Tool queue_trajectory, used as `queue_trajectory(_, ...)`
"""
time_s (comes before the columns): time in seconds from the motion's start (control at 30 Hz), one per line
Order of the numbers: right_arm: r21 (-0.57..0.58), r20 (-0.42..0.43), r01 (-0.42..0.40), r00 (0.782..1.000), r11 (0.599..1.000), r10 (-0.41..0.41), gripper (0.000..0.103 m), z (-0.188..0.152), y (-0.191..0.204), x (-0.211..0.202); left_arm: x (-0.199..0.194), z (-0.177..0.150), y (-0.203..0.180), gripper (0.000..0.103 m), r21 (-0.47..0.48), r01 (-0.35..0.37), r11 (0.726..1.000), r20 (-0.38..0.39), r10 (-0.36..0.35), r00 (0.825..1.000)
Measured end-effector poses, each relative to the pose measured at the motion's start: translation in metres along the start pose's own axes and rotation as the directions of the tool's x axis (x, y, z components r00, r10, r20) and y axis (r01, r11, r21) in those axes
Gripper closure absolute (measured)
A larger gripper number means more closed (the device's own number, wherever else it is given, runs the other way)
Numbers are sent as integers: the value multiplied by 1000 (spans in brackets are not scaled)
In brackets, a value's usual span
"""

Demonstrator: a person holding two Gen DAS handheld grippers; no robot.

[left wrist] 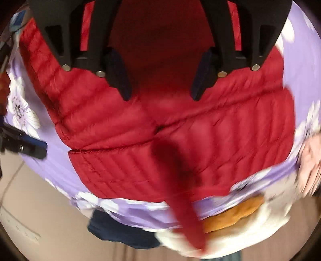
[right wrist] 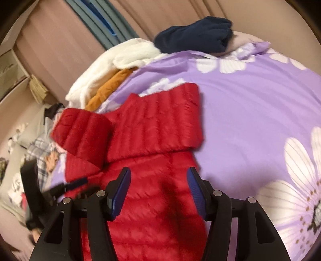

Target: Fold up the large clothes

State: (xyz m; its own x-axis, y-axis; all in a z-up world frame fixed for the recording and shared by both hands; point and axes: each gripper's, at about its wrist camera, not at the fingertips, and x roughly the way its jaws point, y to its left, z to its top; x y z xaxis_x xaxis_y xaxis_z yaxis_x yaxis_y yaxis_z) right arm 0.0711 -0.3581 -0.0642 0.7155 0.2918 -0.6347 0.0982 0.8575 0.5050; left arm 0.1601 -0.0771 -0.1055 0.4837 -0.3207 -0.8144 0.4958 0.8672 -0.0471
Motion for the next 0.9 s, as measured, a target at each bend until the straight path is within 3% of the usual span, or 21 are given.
queue_trajectory(0.17, -88, -22, -142, 990, 986, 140, 32, 16, 39, 24, -37, -31, 47, 40, -158, -67, 985, 27, 72, 997)
queue_trajectory(0.3, -22, -36, -212, 977, 977, 211, 24, 29, 46, 52, -62, -51, 80, 37, -279, -114, 954, 46, 132, 990)
queue_trajectory(0.33, 2, -54, -216, 975, 976, 216, 24, 31, 43, 63, -66, -57, 89, 36, -314, -113, 943, 48, 135, 990)
queue_trajectory(0.43, 40, -83, -67, 994, 997, 70, 24, 31, 31, 86, -74, -73, 105, 35, -397, -100, 912, 51, 131, 990)
queue_trajectory(0.53, 109, -97, -77, 991, 991, 88, 25, 29, 17, 98, -78, -80, 115, 35, -449, -89, 889, 47, 124, 991)
queue_trajectory(0.57, 122, -94, -83, 991, 989, 95, 27, 30, 15, 99, -77, -82, 116, 35, -462, -86, 883, 43, 119, 992)
queue_trajectory(0.73, 88, -76, -53, 995, 995, 60, 86, 37, 26, 98, -76, -91, 116, 35, -493, -79, 867, 17, 100, 995)
queue_trajectory(0.9, 61, 15, -82, 997, 995, 81, 93, 51, 34, 70, -75, -91, 112, 35, -485, -75, 871, 16, 95, 995)
